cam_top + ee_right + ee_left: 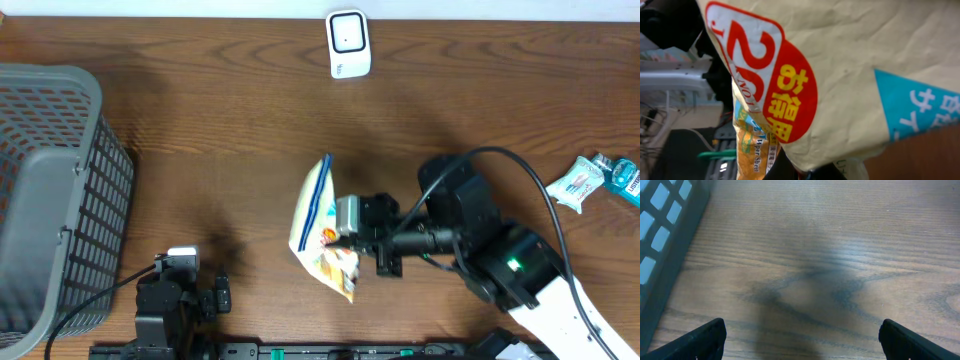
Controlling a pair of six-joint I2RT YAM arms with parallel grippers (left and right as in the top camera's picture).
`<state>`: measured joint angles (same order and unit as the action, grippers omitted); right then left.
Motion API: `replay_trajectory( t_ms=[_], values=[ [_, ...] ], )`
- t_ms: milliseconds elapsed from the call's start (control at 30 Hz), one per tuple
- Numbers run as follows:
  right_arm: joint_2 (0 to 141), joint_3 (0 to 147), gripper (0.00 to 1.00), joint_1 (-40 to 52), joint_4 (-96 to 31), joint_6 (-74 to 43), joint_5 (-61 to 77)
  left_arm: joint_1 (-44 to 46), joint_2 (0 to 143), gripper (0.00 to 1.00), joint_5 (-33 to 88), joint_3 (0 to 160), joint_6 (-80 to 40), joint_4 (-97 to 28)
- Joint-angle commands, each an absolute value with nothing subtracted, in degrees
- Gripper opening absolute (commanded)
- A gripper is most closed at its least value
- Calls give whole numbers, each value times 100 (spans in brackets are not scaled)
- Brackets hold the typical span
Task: Scan the item barcode
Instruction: 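Rotate the held pack upright and raise it toward the scanner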
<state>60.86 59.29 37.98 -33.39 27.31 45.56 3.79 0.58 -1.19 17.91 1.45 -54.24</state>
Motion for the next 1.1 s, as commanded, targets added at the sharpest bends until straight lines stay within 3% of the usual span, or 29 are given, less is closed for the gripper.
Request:
replay_trajectory(
  t_ms=[0,267,433,667,1067],
  values=[
    [6381,5892,1,3516,-2934,3288,5741,355,34,98,-60,1769,119,-5653],
    [6827,5892,1,2869,-2263,3288,8851,355,34,98,-60,1769,119,-5653],
    [6722,5894,1,2532,-2115,2707,8949,355,34,97,-60,1769,119,-5653],
    [6713,5892,1,2381,-2053,4324,8949,355,34,98,-60,1769,119,-5653],
    [6429,5892,1,2005,-2189,4421,8952,355,34,98,-60,1769,119,-5653]
  ],
)
